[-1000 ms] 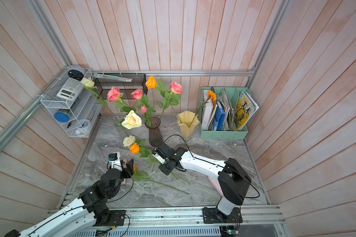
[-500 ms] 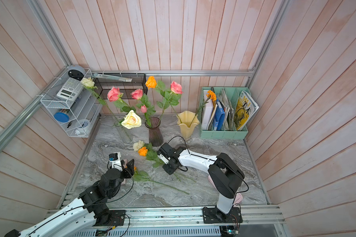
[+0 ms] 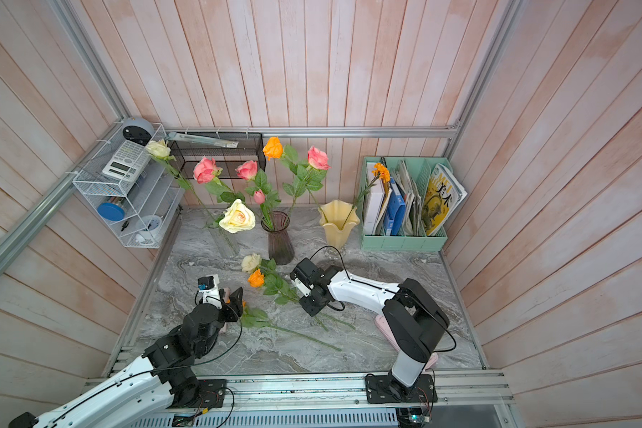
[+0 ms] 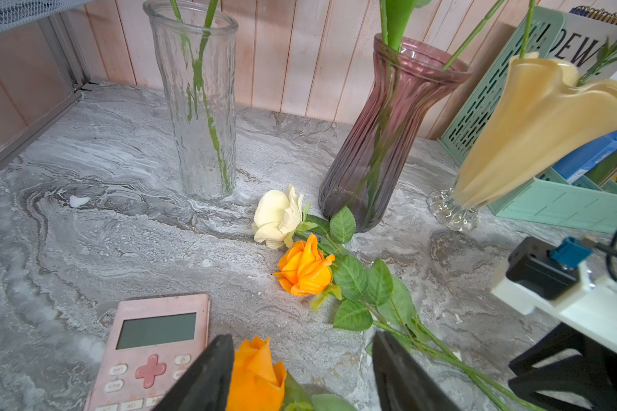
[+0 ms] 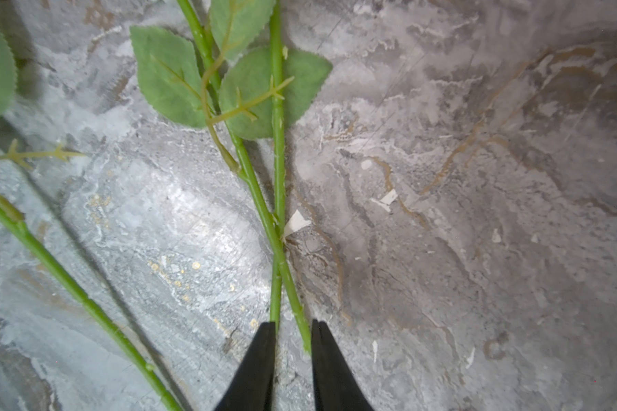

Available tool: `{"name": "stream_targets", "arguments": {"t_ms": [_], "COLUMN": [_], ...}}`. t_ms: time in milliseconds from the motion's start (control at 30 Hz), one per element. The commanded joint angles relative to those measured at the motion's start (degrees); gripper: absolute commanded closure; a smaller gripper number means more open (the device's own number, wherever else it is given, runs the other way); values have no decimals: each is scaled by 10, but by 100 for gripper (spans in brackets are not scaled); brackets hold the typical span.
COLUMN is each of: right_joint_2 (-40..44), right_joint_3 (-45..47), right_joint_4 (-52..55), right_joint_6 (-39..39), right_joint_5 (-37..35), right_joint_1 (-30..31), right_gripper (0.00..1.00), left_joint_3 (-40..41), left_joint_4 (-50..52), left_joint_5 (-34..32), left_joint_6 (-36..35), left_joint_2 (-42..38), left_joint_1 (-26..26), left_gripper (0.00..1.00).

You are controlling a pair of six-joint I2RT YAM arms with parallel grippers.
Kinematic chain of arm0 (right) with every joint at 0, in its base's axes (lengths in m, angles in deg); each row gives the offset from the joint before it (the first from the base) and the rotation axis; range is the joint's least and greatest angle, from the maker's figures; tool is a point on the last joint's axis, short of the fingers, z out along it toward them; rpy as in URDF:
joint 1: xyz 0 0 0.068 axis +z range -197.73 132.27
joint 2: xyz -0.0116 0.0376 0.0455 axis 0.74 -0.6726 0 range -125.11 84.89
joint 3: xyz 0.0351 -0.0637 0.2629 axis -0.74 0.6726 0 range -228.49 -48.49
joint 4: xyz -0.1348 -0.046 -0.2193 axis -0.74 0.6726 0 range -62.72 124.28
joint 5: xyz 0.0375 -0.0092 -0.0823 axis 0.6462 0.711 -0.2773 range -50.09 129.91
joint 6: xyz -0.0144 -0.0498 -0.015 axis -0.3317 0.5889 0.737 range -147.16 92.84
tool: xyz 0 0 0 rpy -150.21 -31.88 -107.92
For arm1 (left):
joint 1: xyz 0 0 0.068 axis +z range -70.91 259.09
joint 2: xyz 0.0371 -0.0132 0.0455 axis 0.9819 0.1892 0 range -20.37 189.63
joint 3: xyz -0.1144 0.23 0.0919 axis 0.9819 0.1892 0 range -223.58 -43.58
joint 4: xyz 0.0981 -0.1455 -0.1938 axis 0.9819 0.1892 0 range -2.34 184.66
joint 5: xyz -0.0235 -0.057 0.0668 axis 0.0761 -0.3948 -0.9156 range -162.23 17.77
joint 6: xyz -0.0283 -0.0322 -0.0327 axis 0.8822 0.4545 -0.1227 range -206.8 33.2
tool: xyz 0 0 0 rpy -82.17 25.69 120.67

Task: Arrange the flowers in different vases according to their colors
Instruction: Adjust the flower at the center of the board.

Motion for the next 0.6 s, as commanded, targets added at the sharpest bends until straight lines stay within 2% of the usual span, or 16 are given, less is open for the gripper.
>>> {"name": "stream_targets", "arguments": {"t_ms": [0,567], "right_joint_2": [-13,-60], "right_joint_3": [-8,-1], "right_joint_4": [21,-1], "right_joint_6": [9,12], "right_joint_5": [4,-50], "right_joint_1": [-1,3], "right_gripper": [74,72], "left_joint_3": [7,9], "left_joint_4": [-7,-6], "left_joint_5": [10,9], "left_joint_6": [-7,-14], "left_joint_2": [-7,-6], "left_joint_1": [-2,-2], "left_gripper": [33,33]}}
